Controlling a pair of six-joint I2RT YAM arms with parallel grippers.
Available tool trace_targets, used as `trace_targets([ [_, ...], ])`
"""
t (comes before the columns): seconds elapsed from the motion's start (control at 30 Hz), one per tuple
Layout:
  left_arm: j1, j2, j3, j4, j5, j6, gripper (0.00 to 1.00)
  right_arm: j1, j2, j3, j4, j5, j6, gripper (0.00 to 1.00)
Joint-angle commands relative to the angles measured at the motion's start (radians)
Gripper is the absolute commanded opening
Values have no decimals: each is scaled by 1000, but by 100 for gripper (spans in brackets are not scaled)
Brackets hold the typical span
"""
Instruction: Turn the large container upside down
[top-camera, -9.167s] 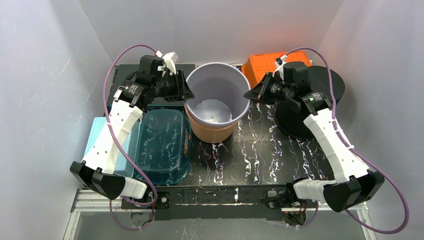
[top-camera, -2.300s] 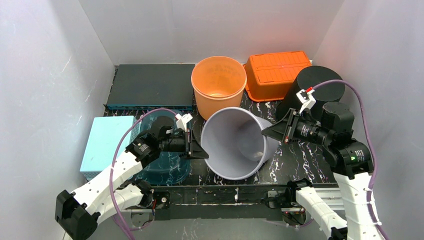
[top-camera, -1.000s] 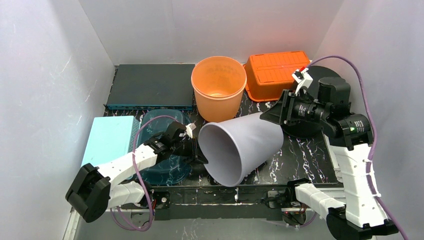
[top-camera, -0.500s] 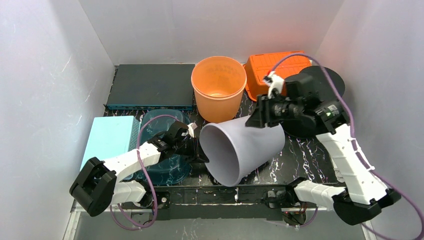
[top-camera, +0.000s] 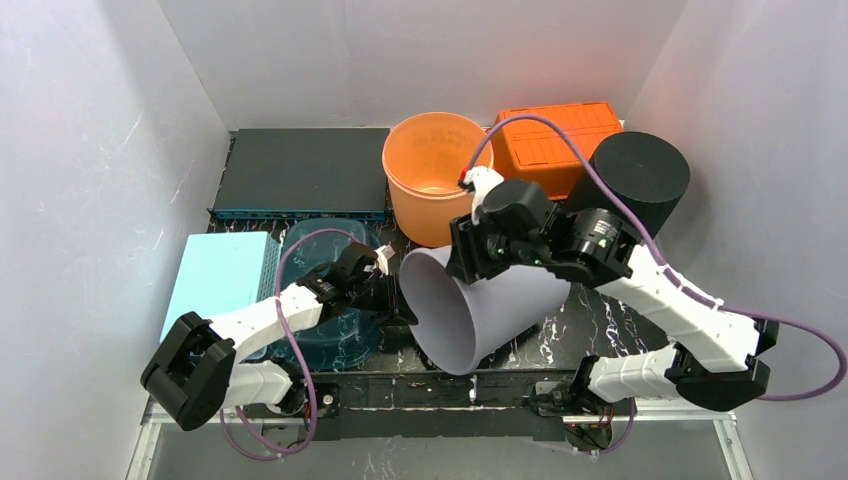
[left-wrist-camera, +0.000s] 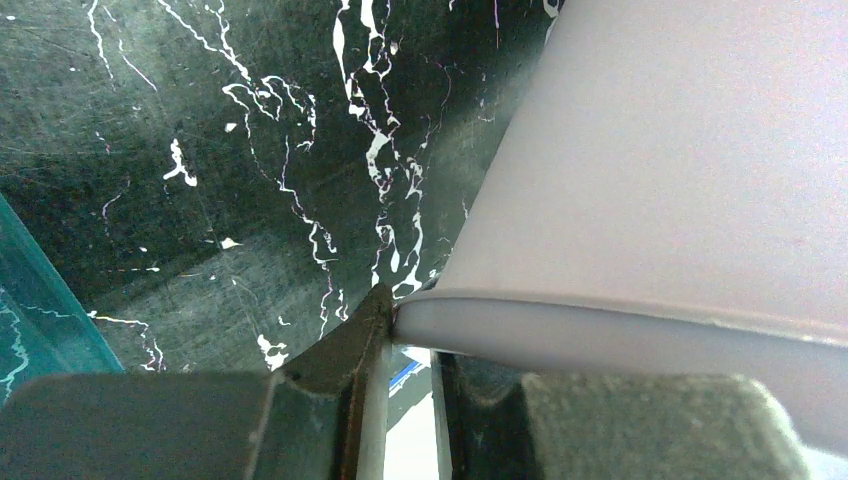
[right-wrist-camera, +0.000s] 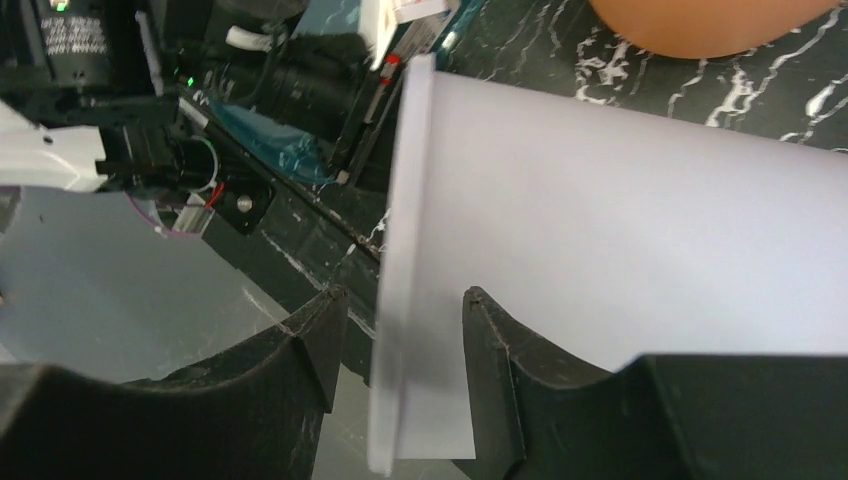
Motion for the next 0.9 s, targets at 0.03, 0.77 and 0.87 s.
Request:
trace_targets([
  [0.03, -5, 2, 1, -81, -28, 26, 0, 146, 34, -5, 20, 136, 53, 54],
  [0.77, -5, 6, 22, -126, -63, 47, 0, 267, 119, 19, -104, 286, 108, 48],
  [0.87, -5, 7, 32, -142, -74, 51, 0, 291, 133, 15, -111, 305, 118, 46],
])
